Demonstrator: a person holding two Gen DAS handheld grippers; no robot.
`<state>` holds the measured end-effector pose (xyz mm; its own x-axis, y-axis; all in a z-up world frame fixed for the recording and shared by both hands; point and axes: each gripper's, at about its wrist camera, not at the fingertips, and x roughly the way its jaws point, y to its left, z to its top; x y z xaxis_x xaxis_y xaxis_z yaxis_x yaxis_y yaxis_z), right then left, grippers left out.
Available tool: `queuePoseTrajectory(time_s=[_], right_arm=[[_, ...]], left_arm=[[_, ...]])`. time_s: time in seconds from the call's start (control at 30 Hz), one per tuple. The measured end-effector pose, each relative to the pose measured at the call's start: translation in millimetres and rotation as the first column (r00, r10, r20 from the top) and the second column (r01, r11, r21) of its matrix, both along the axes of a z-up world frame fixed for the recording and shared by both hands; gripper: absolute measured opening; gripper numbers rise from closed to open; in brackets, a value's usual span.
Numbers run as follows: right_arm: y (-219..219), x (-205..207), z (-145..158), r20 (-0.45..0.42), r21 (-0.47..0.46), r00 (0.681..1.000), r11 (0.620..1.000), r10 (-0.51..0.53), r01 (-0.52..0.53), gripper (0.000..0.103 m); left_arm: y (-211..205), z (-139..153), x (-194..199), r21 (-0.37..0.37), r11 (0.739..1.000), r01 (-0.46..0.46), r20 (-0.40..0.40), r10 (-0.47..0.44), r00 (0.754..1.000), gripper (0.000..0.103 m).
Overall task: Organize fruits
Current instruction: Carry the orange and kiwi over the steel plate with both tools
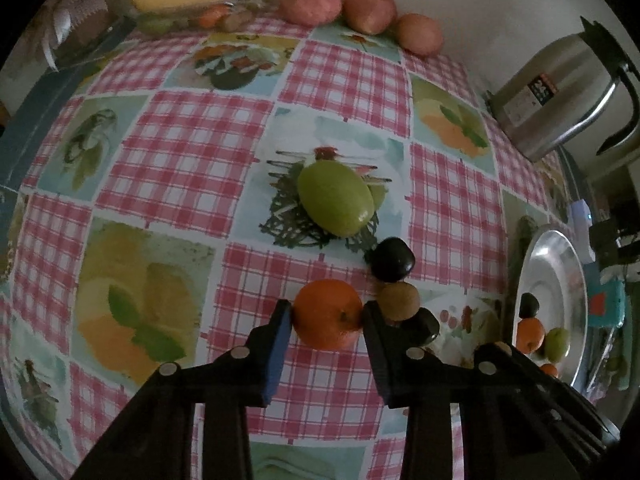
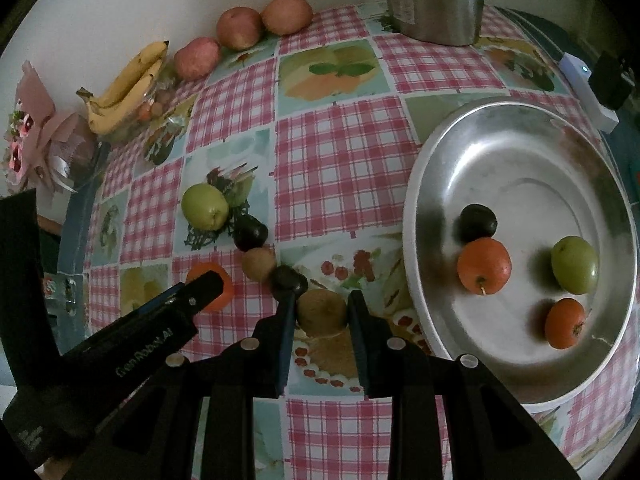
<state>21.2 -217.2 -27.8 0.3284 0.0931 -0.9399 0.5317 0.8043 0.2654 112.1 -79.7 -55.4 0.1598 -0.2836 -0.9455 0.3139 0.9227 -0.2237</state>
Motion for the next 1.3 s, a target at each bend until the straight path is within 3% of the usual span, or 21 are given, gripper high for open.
queuePoseTrajectory(time_s=[0.43, 0.7, 1.03, 1.3], right_arm=[[-18.7, -11.8, 8.5, 0.034, 0.034, 0.997, 0.997, -0.065, 0.063, 0.027], [-44.6, -27.2, 18.6, 0.048, -0.014, 0.989, 0.990, -0.137, 0.138, 0.027], [-89.0, -59.3, 20.6, 0.042, -0.045, 0.965, 0.964, -0.260, 0.262, 0.027], [-121.1, -87.2, 23.8, 0.055, -0.038, 0.934, 0.934, -0.352, 0.354, 0.028]], left_arm=[[11.4, 29.7, 0.8, -0.041, 0.998, -0.044, 0.061, 0.047, 0.997, 0.039], [6.2, 48.7, -5.7, -0.054, 0.998, -0.031, 0.104, 0.037, 0.994, 0.039], [-30.6, 59.7, -30.9, -0.035, 0.997, 0.066, 0.139, -0.061, 0.988, 0.039], [-72.2, 63.4, -64.8, -0.017, 0.981, 0.192, 0.161, -0.186, 0.969, 0.039]])
